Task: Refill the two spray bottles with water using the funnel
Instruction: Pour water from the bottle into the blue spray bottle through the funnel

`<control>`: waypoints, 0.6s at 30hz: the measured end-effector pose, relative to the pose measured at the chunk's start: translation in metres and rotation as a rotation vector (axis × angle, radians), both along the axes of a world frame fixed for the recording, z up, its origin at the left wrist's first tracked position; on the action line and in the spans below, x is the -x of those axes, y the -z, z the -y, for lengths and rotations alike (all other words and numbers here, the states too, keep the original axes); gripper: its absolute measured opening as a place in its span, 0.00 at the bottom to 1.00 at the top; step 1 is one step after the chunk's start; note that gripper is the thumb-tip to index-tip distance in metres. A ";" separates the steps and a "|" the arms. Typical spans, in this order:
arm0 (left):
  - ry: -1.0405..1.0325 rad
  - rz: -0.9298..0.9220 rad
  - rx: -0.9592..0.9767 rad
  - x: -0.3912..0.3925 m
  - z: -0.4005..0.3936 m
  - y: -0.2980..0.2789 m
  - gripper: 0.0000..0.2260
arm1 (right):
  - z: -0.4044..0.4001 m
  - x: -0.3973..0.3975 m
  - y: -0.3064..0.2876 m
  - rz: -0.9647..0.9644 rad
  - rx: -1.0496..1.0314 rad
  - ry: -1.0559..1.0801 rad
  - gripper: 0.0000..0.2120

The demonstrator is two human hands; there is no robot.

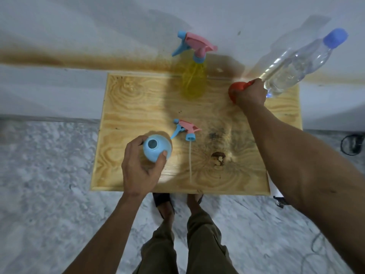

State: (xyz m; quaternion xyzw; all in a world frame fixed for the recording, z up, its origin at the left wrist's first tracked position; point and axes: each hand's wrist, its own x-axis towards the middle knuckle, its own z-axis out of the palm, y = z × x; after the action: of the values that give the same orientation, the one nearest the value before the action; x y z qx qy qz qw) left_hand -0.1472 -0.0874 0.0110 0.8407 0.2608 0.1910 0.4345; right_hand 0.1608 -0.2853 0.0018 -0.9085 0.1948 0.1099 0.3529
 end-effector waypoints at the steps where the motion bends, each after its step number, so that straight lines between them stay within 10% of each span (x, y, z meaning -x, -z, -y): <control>1: 0.002 0.001 -0.005 0.000 0.000 0.000 0.25 | -0.001 0.004 -0.001 0.012 -0.006 -0.005 0.30; 9: 0.054 -0.038 0.043 0.003 0.000 -0.008 0.24 | -0.020 0.076 -0.039 0.013 -0.541 0.077 0.44; 18: 0.124 -0.125 0.067 0.004 -0.008 -0.018 0.23 | -0.050 0.178 -0.132 -0.135 -1.314 0.075 0.23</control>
State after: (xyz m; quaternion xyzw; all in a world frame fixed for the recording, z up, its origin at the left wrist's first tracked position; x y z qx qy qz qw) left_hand -0.1509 -0.0793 0.0289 0.8505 0.2409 0.1022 0.4563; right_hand -0.0173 -0.2351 0.1338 -0.4880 0.1404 0.2503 0.8243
